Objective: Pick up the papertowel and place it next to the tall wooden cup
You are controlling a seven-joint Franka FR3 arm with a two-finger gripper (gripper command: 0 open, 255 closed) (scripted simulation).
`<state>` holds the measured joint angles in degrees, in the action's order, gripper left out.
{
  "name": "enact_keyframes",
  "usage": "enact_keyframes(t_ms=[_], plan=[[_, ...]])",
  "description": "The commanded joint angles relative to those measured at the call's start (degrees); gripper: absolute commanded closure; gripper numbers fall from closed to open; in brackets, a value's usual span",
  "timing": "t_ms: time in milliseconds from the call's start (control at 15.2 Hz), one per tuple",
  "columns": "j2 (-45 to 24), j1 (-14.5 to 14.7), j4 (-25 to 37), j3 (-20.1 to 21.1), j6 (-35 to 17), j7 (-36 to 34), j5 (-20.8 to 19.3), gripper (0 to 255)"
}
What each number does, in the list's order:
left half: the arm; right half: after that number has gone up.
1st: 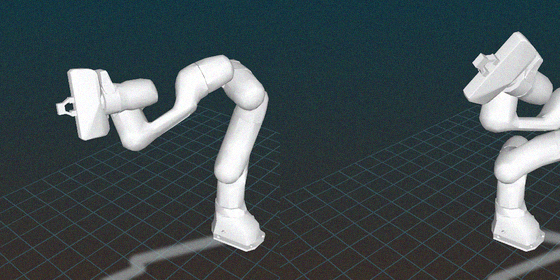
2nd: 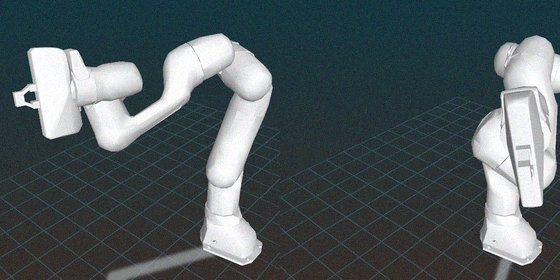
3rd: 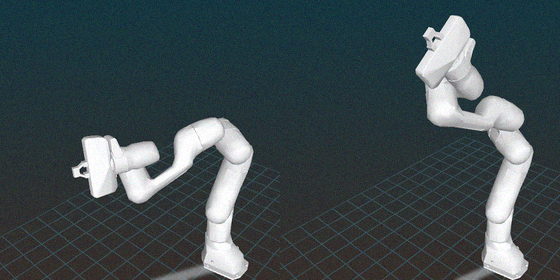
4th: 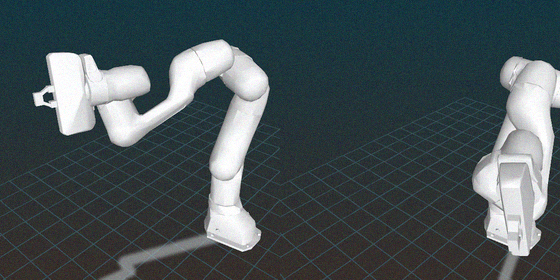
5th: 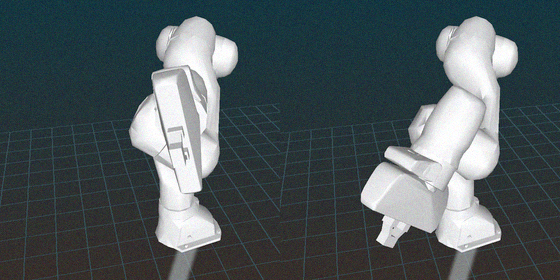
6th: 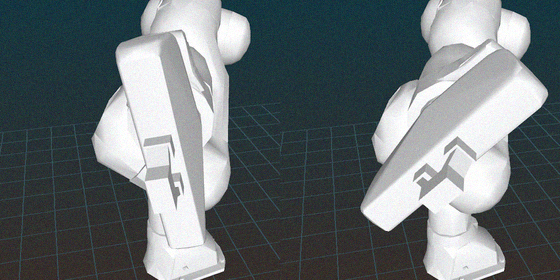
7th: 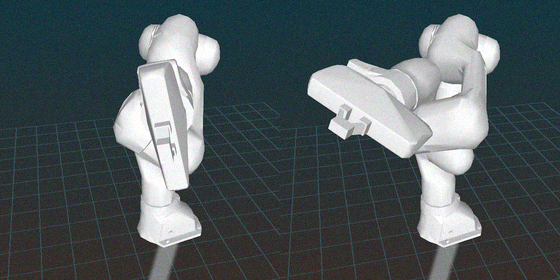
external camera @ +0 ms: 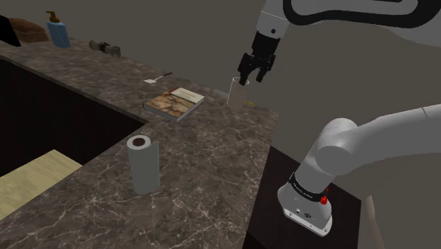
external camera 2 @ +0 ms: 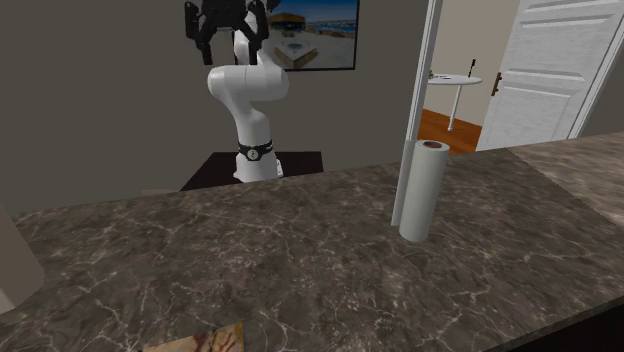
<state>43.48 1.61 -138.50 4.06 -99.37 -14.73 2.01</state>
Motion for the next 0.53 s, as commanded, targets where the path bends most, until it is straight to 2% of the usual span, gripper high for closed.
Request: enact_keyframes(t_ms=[0, 462], plan=[[-2.4, 0.9, 0.7, 2.7, -1.7, -2.7, 1.3, 0], [-11.2, 3.2, 4.0, 11.2, -7.0, -11.2, 3.8, 0]])
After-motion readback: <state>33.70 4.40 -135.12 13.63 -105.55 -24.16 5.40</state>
